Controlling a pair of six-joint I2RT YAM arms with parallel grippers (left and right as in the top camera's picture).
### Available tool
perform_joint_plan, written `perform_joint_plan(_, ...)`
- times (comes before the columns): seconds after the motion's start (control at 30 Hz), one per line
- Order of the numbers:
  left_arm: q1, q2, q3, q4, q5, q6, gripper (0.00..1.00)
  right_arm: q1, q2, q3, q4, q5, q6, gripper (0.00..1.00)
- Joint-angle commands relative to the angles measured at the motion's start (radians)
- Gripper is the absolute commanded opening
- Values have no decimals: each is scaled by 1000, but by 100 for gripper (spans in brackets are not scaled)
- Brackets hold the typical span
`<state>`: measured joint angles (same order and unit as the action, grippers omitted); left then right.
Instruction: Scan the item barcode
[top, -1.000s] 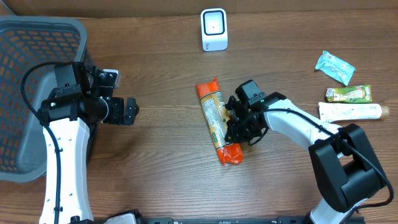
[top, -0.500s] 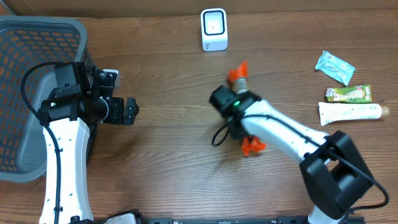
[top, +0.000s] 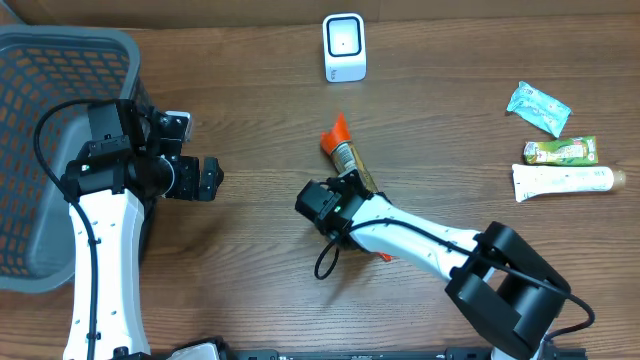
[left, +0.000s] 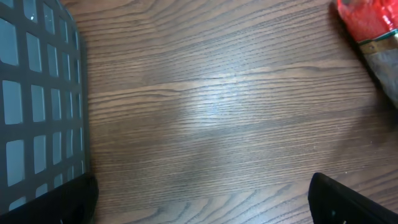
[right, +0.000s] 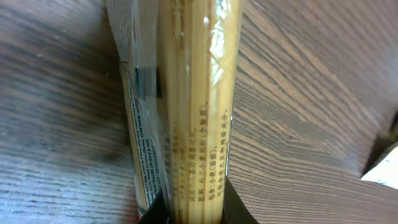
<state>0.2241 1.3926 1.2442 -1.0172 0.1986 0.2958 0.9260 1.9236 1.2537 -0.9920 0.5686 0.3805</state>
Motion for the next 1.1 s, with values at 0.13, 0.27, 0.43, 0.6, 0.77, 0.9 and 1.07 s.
perform_joint_plan(0.13,-2,4,17,0,8,19,100,135,26,-15,-27,-25,-23,34)
perform_joint_plan(0.27,-2,4,17,0,8,19,100,217,26,-15,-21,-61,-68,53)
perform_joint_plan(0.43,-2,4,17,0,8,19,100,251,11,12,-34,-65,-18,68)
perform_joint_plan(0.6,-2,4,17,0,8,19,99,139,-76,80,-71,-97,16,76)
perform_joint_plan(0.77,-2,4,17,0,8,19,100,-40,-178,105,-60,-220,-17,93)
perform_joint_plan(0.9,-2,4,17,0,8,19,99,-260,-178,87,6,-686,-283,100)
perform_joint_plan(1.07,-2,5,17,0,8,19,100,-374,-108,42,18,-958,-433,100)
